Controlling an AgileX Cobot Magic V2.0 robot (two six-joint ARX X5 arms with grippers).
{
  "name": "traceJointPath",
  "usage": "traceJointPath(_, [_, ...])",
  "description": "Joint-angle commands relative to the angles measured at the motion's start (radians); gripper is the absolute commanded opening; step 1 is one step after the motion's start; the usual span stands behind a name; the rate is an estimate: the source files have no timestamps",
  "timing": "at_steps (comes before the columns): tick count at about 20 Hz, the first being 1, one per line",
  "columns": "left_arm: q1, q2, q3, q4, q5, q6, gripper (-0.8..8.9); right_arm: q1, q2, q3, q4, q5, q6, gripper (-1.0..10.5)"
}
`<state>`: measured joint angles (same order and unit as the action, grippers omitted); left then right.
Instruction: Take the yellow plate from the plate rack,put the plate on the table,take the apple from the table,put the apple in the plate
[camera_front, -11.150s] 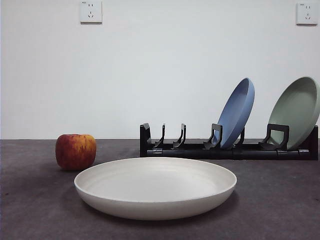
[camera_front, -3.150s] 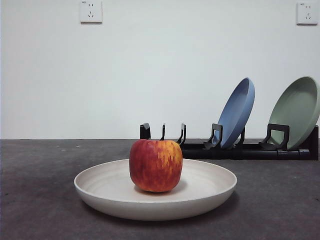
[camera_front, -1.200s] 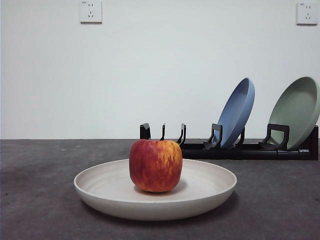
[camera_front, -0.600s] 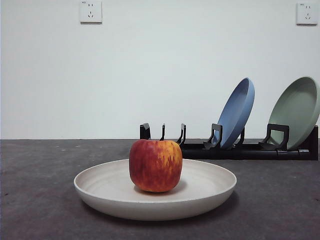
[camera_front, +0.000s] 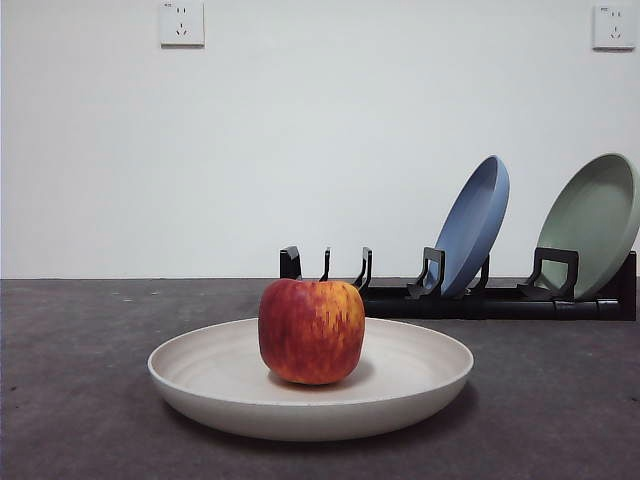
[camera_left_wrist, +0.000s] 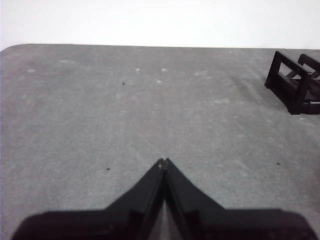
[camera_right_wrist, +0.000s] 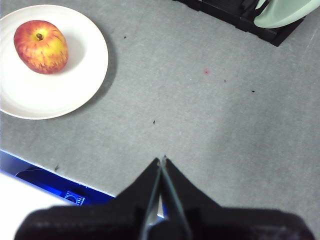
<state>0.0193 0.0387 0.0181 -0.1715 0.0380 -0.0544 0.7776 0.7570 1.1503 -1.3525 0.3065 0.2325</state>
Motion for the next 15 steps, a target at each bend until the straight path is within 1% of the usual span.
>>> traceJointPath(1, [0.003,0.011,-0.010,0.006,0.003,-0.010,-0.04,0.002,0.000,0.001,-0.009,0.001,0.010,0.0])
traceJointPath(7, [0.003,0.034,-0.010,0.006,0.003,-0.010,-0.04,-0.002,-0.001,0.001,-0.008,0.003,0.010,0.0])
traceJointPath(8, [0.003,0.034,-0.010,0.006,0.003,-0.010,-0.04,-0.015,-0.006,0.001,-0.004,0.022,-0.031,0.0])
traceJointPath(9, [0.003,0.034,-0.010,0.006,0.003,-0.010,-0.04,-0.043,-0.020,-0.002,0.021,0.047,-0.052,0.0])
traceJointPath(10, [0.003,0.034,-0.010,0.006,0.003,-0.010,-0.03,-0.087,-0.037,-0.010,0.085,0.060,-0.054,0.0])
traceJointPath(12, [0.003,0.034,-0.010,0.006,0.003,-0.010,-0.04,-0.216,-0.096,-0.053,0.286,0.041,-0.075,0.0])
traceJointPath(13, [0.003,0.034,-0.010,0.006,0.003,-0.010,-0.04,-0.293,-0.139,-0.098,0.404,0.017,-0.088,0.0])
traceJointPath(15, [0.003,0.034,-0.010,0.006,0.003,-0.010,-0.04,-0.449,-0.233,-0.229,0.642,-0.064,-0.126,0.0])
